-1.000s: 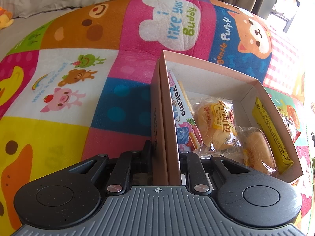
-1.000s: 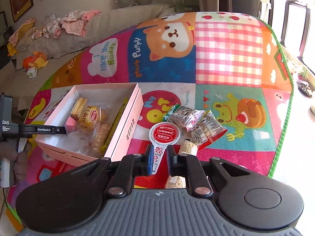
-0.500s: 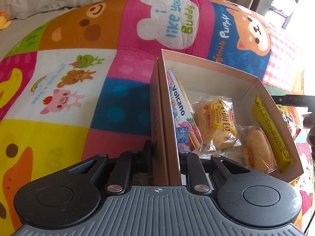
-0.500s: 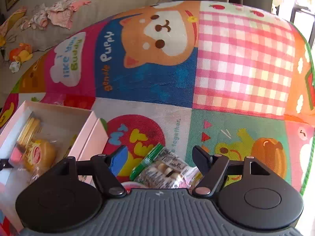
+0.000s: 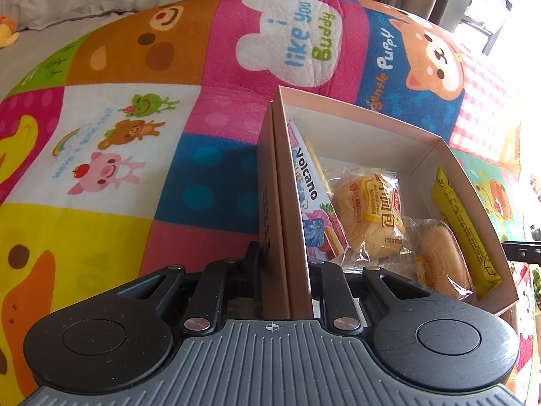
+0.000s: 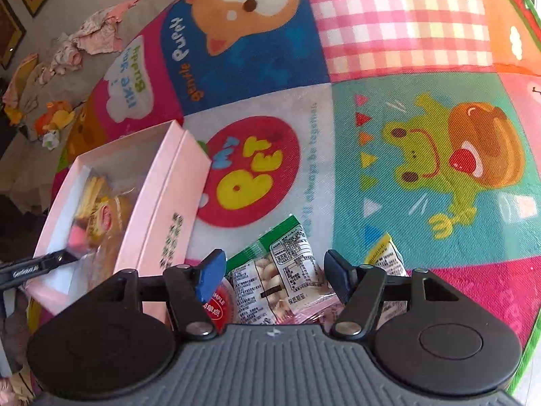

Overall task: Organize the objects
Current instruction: 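Carry the green-wrapped sweets with the right gripper and drop them into the box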

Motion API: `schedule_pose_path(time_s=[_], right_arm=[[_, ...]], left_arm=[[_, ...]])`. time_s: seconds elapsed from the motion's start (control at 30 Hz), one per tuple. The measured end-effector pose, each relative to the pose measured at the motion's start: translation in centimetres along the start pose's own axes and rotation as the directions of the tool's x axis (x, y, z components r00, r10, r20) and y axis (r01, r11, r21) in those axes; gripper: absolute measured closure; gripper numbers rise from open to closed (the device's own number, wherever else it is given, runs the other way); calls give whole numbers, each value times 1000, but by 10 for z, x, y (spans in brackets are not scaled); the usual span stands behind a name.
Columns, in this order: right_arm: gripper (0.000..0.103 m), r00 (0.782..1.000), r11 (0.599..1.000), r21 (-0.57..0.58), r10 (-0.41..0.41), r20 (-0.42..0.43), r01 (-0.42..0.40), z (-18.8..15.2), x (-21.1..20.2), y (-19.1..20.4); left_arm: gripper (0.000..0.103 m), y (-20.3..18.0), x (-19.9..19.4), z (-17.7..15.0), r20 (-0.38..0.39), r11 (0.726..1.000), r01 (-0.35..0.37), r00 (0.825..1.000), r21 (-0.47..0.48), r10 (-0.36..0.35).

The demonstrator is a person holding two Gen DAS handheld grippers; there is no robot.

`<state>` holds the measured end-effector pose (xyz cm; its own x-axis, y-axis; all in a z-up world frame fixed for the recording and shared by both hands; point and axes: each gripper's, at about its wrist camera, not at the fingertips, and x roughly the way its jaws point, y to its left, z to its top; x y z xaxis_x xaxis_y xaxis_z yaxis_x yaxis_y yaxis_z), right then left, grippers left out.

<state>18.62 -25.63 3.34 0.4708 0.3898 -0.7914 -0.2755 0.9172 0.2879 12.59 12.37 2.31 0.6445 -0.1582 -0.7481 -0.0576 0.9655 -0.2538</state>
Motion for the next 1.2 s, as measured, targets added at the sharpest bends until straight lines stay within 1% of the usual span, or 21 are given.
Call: schedule_pose_path(time_s=[0.03, 0.1, 0.13, 0.23, 0.3, 0.33, 0.37, 0.47, 0.5, 0.53, 0.57, 0.6, 0.73, 0.83, 0.9, 0.97, 1.07, 1.2], right_arm=[[33, 999, 997, -65, -37, 27, 39, -3, -7, 9], [21, 994, 979, -181, -88, 72, 99, -8, -15, 23], [21, 993, 967, -230, -91, 78, 107, -9, -18, 28], [21, 996, 948, -308, -69, 61, 85, -10, -11, 39], [20, 993, 932, -344, -105, 56, 118, -10, 2, 43], [20, 991, 930, -341, -127, 48, 136, -9, 10, 42], [20, 991, 937, -322, -133, 31, 136, -8, 19, 38], [20, 996, 974, -208, -90, -3, 87, 0, 29, 20], [28, 996, 981, -176, -85, -11, 81, 1, 29, 15], [30, 997, 985, -157, -76, -14, 73, 1, 27, 13], [37, 997, 986, -152, -71, -11, 68, -2, 23, 13], [40, 997, 985, -156, -74, -14, 71, -5, 19, 14], [42, 992, 971, -203, -129, -5, 125, -25, -5, 25], [42, 990, 974, -179, -144, -1, 142, -40, -26, 26], [42, 992, 981, -146, -127, 1, 126, -48, -47, 29], [42, 995, 983, -155, -100, 8, 100, -56, -67, 38], [42, 999, 977, -212, -37, -3, 35, -73, -91, 67], [42, 999, 943, -331, 33, -20, -37, -90, -99, 118]], left_arm=[[83, 1, 0, -1, 3, 1000, 4, 1000, -3, -4], [83, 1, -1, -1, 5, 1000, 8, 1000, -5, -8], [83, 1, -1, -1, 4, 1000, 7, 1000, -2, -7], [83, 0, 0, 0, 2, 1000, 1, 1000, 0, -1], [83, -1, 0, 0, 0, 1000, -3, 1000, -1, 3], [84, -2, 0, 0, -1, 1000, -6, 1000, 1, 6], [84, -3, 0, 0, -3, 1000, -11, 1000, 5, 11], [85, -6, 1, 1, -10, 999, -25, 1000, 26, 26], [85, -7, 1, 2, -13, 999, -29, 999, 32, 29], [85, -7, 1, 2, -16, 999, -31, 999, 36, 31], [85, -7, 1, 3, -17, 999, -32, 999, 37, 32], [85, -7, 1, 3, -18, 999, -32, 999, 38, 33], [85, -7, 1, 2, -13, 999, -33, 999, 39, 33], [85, -6, 1, 1, -6, 999, -31, 999, 37, 31], [85, -7, 0, 0, -5, 999, -31, 999, 36, 32], [85, -6, 0, -1, -6, 999, -31, 999, 38, 32], [85, -6, 0, 0, -12, 999, -30, 999, 36, 31], [85, -6, 0, 1, -16, 999, -30, 999, 38, 31]])
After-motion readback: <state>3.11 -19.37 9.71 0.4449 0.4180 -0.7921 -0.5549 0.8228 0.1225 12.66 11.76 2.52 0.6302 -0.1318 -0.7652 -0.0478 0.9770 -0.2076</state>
